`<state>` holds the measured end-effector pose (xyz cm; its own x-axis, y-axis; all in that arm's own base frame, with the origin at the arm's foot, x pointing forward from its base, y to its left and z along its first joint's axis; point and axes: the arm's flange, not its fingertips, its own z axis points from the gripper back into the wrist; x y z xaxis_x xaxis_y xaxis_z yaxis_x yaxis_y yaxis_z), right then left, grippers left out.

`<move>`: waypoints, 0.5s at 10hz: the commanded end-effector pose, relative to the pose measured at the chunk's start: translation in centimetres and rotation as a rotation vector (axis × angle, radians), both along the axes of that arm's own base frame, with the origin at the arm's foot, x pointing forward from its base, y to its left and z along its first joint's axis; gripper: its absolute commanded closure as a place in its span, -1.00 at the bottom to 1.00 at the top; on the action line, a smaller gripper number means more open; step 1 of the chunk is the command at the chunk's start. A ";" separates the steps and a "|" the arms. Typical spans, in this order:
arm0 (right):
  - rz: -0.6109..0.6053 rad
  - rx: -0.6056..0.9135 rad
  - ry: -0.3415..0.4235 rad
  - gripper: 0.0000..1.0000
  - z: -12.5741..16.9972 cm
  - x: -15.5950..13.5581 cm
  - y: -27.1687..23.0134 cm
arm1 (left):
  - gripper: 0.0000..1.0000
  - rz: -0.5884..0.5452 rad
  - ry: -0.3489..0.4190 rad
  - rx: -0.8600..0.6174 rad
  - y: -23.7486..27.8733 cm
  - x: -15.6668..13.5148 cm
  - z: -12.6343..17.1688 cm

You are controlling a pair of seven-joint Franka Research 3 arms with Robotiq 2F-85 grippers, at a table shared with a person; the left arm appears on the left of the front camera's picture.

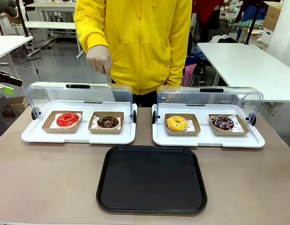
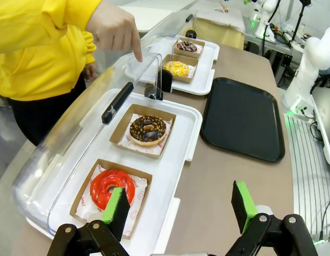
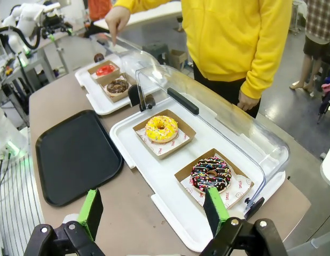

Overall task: Move the second donut from the left to the tray.
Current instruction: Pick up the Paper togo box containing the Donut indicated by the person and place it on the Handle tray.

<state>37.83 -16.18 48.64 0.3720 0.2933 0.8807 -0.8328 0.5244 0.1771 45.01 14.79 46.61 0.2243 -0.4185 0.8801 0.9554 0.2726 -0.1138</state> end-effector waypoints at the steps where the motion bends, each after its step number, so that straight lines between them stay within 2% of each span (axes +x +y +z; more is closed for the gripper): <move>1: 0.000 0.016 -0.027 -1.00 0.0 0.1 0.1 | -1.00 -0.002 -0.001 -0.005 -0.1 -0.1 0.0; 5: 0.000 0.016 -0.027 -1.00 0.0 0.1 0.1 | -1.00 -0.002 -0.001 -0.005 -0.1 -0.1 0.0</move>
